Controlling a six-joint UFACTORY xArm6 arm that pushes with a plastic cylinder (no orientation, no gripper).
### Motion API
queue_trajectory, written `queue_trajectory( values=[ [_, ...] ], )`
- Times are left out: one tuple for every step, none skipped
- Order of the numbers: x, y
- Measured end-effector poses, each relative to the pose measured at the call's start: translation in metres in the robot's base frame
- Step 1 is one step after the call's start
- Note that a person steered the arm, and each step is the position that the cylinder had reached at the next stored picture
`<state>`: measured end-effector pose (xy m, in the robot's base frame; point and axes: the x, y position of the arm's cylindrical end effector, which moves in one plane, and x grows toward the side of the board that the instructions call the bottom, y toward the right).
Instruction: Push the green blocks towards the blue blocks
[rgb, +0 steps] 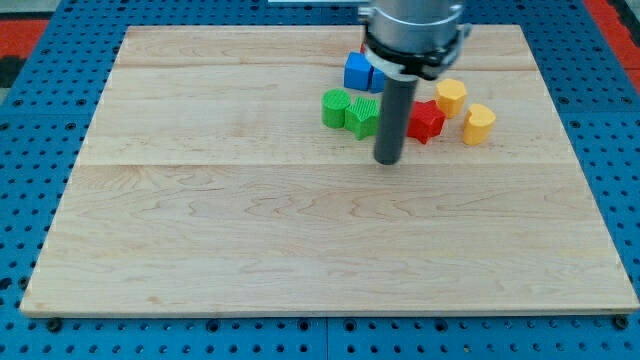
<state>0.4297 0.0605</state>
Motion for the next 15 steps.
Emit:
queue_trajectory(
  values=[
    [-0.011,-0.011],
    [-0.015,-0.012],
    [-0.018,-0.012],
    [-0.023,-0.013],
    [-0.024,-0.013],
    [-0.044,-0.011],
    [-0.049,-0.009],
    [-0.049,-0.003],
    [-0.048,-0.01],
    [-0.054,-0.056],
    [-0.058,-0.071],
    [-0.055,-0.085],
    [0.007,-0.076],
    [0.04,-0.019],
    [0.044,0.045]
  ],
)
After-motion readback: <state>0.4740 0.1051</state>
